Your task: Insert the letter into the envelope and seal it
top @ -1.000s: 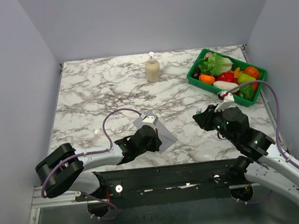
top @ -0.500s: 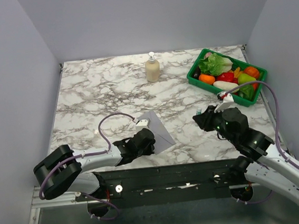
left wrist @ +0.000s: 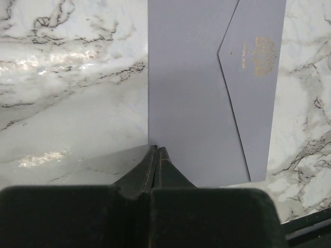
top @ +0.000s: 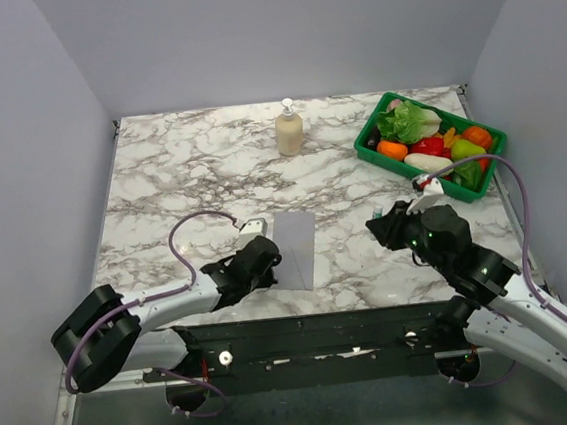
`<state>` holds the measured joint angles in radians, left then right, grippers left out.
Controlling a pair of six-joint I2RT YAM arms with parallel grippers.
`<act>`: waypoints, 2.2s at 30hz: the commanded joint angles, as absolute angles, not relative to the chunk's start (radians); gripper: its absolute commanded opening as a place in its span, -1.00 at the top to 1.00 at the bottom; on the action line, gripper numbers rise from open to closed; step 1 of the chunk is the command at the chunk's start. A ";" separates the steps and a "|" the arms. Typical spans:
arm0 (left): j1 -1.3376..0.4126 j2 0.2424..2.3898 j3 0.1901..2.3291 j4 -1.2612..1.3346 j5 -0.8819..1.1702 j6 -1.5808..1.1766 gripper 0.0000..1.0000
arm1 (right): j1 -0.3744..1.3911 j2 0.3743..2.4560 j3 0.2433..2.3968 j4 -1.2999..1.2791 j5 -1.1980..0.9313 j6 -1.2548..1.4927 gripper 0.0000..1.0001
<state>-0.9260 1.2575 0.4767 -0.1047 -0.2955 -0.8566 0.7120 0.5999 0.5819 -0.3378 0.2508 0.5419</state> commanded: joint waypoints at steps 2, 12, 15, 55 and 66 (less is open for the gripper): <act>-0.919 1.164 0.523 -0.074 -0.307 -0.732 1.00 | 0.713 0.588 0.574 -0.327 0.290 0.537 0.99; -0.920 1.042 0.526 0.104 -0.210 -0.631 1.00 | 0.713 0.653 0.519 -0.253 0.246 0.525 0.99; -0.919 1.028 0.511 0.167 -0.183 -0.614 0.99 | 0.713 0.684 0.474 -0.166 0.223 0.554 0.99; -0.781 1.032 0.350 0.377 -0.017 -0.577 0.06 | 0.713 1.559 0.031 1.589 0.244 0.652 0.99; -0.775 1.028 0.350 0.379 -0.008 -0.578 0.09 | 0.713 1.621 0.020 1.670 0.268 0.673 0.99</act>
<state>-0.7815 1.0477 0.3580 0.3595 -0.0315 -0.5903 0.7120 1.5955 0.0612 1.3083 0.2169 0.6624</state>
